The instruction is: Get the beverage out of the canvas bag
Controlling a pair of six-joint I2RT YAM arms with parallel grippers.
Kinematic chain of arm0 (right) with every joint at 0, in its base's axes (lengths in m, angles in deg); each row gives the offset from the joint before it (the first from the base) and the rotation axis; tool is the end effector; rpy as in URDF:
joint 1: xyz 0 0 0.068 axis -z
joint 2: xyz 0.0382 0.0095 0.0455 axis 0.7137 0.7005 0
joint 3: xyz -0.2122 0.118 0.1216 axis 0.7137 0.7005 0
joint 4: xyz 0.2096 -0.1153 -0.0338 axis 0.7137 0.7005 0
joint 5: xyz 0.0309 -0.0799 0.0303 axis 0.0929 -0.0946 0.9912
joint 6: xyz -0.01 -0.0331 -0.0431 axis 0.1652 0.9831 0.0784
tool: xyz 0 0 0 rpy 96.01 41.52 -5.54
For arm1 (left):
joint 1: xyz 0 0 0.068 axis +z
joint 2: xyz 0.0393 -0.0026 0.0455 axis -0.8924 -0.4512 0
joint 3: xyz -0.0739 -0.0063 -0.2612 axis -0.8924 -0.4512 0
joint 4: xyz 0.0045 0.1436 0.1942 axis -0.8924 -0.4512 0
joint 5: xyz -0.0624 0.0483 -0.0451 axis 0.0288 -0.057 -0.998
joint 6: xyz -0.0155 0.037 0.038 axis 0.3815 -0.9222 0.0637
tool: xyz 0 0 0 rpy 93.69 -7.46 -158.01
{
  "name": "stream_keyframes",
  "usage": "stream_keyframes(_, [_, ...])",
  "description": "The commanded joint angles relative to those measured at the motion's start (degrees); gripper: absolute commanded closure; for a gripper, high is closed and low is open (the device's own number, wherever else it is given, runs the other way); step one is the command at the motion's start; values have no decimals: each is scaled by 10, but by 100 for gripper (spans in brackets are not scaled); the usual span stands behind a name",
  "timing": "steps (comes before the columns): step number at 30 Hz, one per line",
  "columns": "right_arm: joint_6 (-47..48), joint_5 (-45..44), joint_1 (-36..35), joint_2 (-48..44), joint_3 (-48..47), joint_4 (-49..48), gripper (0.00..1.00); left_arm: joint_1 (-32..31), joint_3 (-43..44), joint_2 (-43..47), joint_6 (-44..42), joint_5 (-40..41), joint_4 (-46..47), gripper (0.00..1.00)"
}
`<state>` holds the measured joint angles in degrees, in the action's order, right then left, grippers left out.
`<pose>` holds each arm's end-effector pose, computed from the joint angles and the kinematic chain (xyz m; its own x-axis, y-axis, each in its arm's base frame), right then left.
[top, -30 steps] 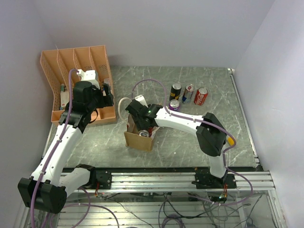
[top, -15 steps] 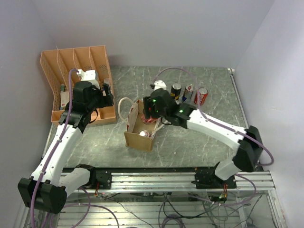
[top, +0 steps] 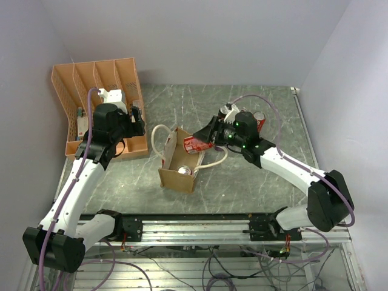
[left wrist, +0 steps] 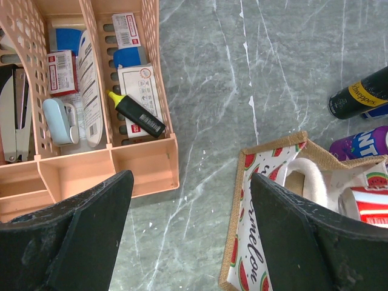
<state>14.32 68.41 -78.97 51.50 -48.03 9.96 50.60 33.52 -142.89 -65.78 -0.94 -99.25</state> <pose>0.2449 0.1731 0.2842 -0.7000 0.2855 -0.6546 -0.3647 0.6453 0.6713 0.2062 -0.0437 0.3460 -0.4416 -0.1914 -0.8766 0.0415 0.9716 -0.2331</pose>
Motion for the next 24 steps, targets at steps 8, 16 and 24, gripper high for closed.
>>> stream_keyframes(8, [-239, 260, 103, -47, 62, -361, 97, -2, 2, 9, -1, -3, 14, 11])
stream_keyframes(16, [-153, 222, 182, -129, 41, -206, 100, -2, 3, 8, -1, -3, 14, 11])
stream_keyframes(24, [36, 26, 239, -199, 24, 67, 100, -3, 3, 8, -1, -5, 14, 11])
